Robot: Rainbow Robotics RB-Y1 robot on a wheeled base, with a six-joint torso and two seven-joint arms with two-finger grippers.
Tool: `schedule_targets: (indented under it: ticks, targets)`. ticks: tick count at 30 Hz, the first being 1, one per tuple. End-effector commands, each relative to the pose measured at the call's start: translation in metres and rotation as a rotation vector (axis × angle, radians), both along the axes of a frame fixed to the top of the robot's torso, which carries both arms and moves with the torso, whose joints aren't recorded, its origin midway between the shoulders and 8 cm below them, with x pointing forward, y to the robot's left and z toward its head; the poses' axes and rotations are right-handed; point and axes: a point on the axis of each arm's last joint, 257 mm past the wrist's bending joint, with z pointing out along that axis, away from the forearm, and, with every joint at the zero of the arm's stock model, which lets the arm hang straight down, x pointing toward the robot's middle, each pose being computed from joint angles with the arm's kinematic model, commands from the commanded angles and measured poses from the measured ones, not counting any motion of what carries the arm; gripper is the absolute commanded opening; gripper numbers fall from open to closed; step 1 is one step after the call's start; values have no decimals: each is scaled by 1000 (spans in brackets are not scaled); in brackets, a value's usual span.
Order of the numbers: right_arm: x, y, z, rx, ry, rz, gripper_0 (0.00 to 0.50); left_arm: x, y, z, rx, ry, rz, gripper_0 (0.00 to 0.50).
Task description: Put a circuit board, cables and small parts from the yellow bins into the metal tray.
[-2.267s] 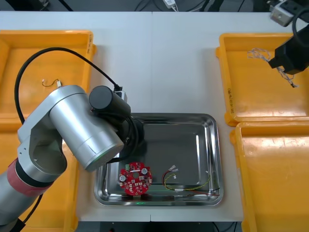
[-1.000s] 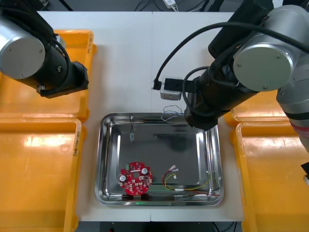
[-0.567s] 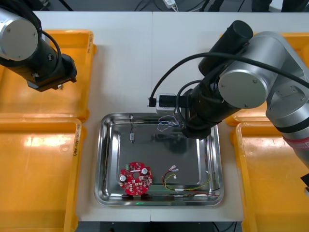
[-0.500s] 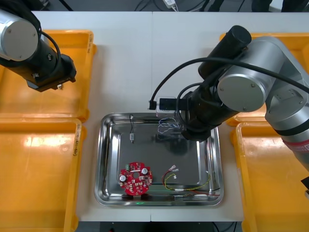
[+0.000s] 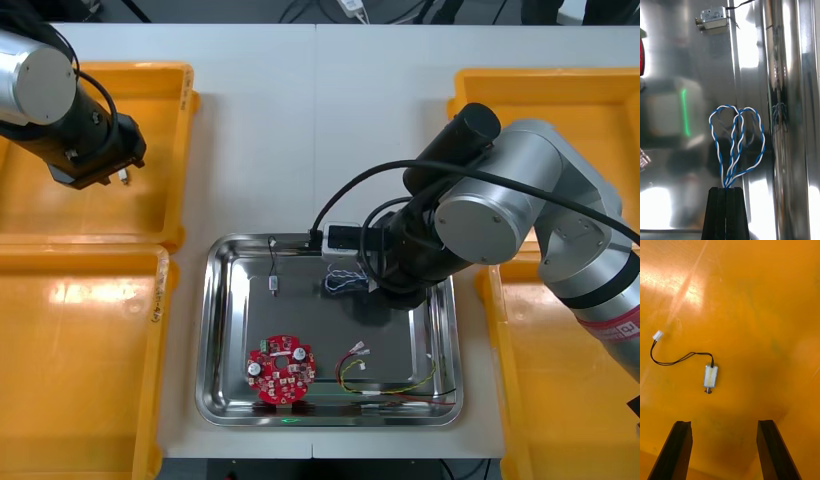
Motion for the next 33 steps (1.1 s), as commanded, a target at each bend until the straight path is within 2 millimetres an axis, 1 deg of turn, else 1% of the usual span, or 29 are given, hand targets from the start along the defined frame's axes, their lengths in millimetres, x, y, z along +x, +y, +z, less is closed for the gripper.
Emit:
schedule_targets:
  ticks: [1, 6, 14, 18, 20, 21, 22, 23, 24, 27, 28, 33]
  targets:
    - [1, 6, -10, -14, -22, 45, 0, 22, 21, 47, 67, -99, -37, 500]
    - [1, 1, -16, -31, -24, 40, 0, 25, 25, 44, 75, -98, -40, 500]
    - [2, -5, -24, -65, -38, 34, 0, 30, 26, 41, 95, -108, -72, 500]
    - [5, -7, -26, -81, -51, 28, 0, 34, 33, 36, 118, -108, -106, 500]
    - [5, -9, -27, -85, -53, 25, 42, 38, 34, 33, 116, -116, -113, 500]
    - [7, -8, -26, -82, -59, 25, 105, 40, 35, 34, 115, -123, -113, 500]
    - [7, -7, -25, -80, -62, 24, 292, 41, 35, 32, 112, -123, -114, 500]
    - [8, -7, -25, -79, -64, 23, 343, 41, 36, 32, 113, -124, -113, 500]
    - [9, -7, -24, -78, -67, 20, 412, 43, 35, 32, 111, -128, -115, 500]
    - [10, -8, -24, -79, -73, 13, 472, 46, 34, 30, 111, -135, -123, 500]
    - [11, -9, -23, -76, -71, 9, 500, 47, 33, 28, 116, -140, -129, 500]
    - [13, -10, -18, -62, -68, -2, 500, 53, 30, 25, 115, -155, -141, 500]
